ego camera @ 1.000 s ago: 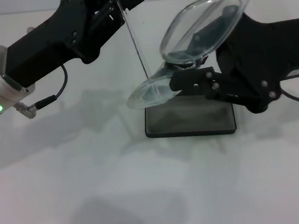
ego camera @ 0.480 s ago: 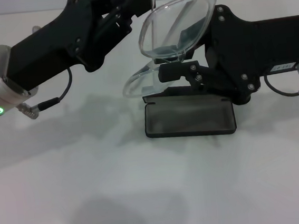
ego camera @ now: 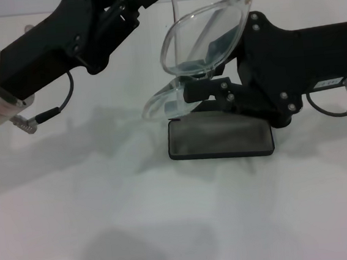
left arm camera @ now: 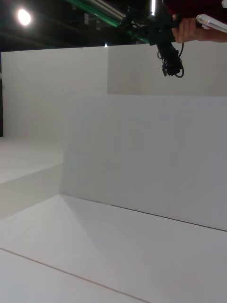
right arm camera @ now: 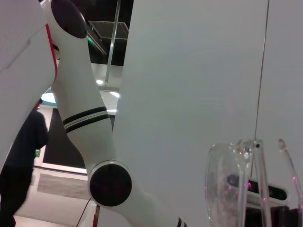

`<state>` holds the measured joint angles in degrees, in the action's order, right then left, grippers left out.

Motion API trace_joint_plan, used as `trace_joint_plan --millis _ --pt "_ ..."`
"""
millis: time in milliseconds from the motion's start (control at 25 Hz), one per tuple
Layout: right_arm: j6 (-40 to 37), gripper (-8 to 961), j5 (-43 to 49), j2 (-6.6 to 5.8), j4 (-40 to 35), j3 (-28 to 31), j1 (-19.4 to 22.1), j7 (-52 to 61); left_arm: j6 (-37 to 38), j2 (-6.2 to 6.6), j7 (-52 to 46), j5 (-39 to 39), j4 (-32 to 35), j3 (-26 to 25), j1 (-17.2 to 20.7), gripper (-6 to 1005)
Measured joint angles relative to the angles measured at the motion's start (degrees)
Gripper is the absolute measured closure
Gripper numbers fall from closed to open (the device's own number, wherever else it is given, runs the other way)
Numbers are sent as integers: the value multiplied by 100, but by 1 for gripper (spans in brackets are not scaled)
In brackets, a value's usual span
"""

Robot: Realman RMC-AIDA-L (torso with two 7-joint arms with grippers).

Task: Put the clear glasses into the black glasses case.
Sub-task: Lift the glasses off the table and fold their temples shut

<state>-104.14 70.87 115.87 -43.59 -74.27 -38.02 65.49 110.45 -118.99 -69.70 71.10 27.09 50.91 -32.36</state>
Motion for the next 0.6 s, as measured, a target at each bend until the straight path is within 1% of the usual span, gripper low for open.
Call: trace_joint_plan --millis 400,600 --pt "155 846 -3 6 48 -67 -13 -7 49 -37 -24 13 65 109 -157 825" --pt "248 846 -4 1 69 -74 -19 -9 51 -42 -31 15 160 366 -172 825"
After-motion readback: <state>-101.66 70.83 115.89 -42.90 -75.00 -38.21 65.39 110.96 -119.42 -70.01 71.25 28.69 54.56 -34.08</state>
